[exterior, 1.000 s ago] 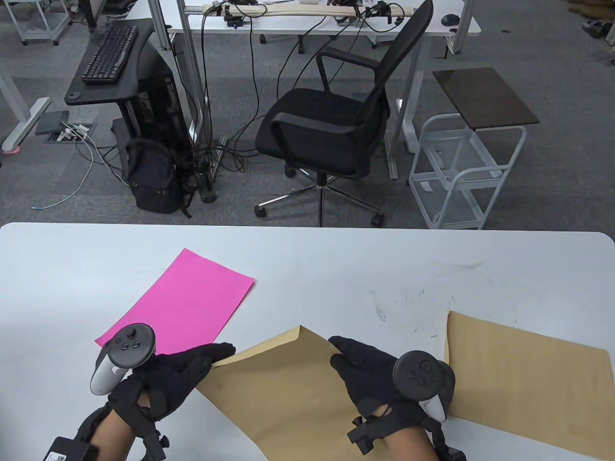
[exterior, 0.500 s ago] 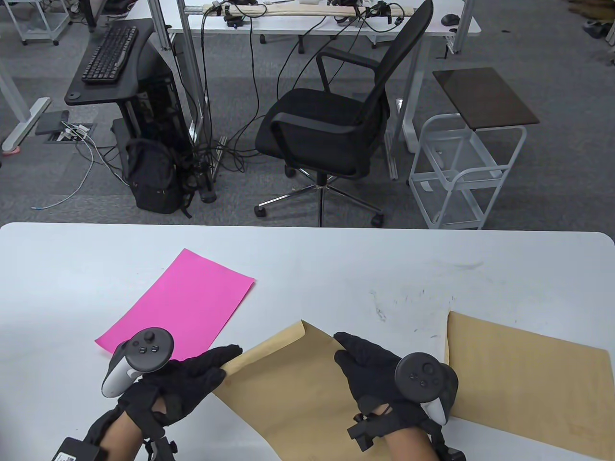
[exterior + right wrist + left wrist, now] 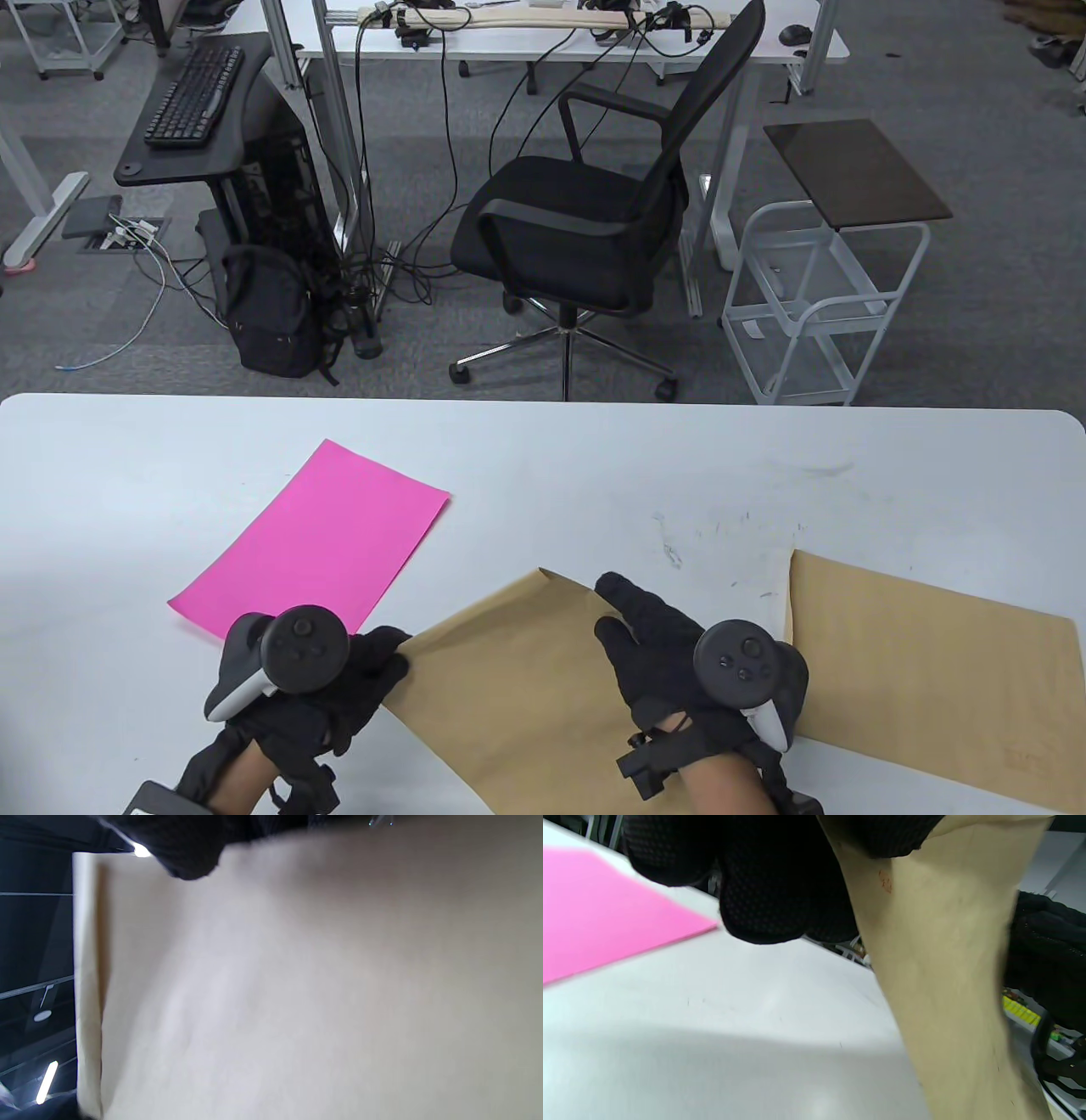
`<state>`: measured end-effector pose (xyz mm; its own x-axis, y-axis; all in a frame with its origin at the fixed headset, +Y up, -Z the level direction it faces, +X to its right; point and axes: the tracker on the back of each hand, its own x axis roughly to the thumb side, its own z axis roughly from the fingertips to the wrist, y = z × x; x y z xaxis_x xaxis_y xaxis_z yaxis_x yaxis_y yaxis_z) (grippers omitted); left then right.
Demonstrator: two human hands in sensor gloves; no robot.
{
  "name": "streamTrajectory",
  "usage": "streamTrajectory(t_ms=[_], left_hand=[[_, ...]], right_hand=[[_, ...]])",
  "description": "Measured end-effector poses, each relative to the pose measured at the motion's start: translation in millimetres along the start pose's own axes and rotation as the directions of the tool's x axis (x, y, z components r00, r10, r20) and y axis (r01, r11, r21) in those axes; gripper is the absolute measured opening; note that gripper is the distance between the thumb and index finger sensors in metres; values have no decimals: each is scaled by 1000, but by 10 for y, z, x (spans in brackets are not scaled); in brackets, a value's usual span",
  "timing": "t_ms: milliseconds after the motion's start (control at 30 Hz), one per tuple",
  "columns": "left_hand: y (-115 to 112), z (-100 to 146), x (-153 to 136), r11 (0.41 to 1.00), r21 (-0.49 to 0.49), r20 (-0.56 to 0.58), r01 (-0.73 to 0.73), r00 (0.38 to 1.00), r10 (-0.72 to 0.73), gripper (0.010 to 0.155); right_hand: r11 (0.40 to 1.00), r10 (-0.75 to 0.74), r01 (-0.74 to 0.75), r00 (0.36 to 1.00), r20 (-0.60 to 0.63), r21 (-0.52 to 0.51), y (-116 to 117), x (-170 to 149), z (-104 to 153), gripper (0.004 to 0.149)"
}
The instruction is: Stuff flat paper into A4 envelope
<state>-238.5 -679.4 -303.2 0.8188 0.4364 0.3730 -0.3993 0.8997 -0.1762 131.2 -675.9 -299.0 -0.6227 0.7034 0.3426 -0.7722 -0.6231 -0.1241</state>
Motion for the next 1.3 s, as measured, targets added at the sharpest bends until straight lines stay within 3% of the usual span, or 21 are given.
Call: streamTrajectory(t_ms=[133,267,400,533,633,867,1300], left_hand=[[29,93,170,965,152,-2,212,977,-214,47],[-27,201,473,837,313,-9,450,882,-471,47],[-133,309,783,685,433,-15,586,765,-644,48],[-193,377,954,624,486,2,613,713,-701,48],[-210,398,996,617,493,11,614,705,-709,47],[-237,375,983,626,480,23,614,705,-709,48],[-215,375,967,646,469,31,602,720,-694,48]], right_hand=[[998,2,5,993,121,-63,-116,280,77,68],[980,189,-161,937,294,-116,-120,770,235,65],[897,437,-421,803,404,-134,183,1127,360,63],[803,576,-584,714,399,-114,456,1220,365,60],[791,590,-602,702,398,-111,550,1194,341,47],[794,596,-594,717,362,-131,525,1121,295,42],[838,546,-528,815,192,-140,100,735,160,43]])
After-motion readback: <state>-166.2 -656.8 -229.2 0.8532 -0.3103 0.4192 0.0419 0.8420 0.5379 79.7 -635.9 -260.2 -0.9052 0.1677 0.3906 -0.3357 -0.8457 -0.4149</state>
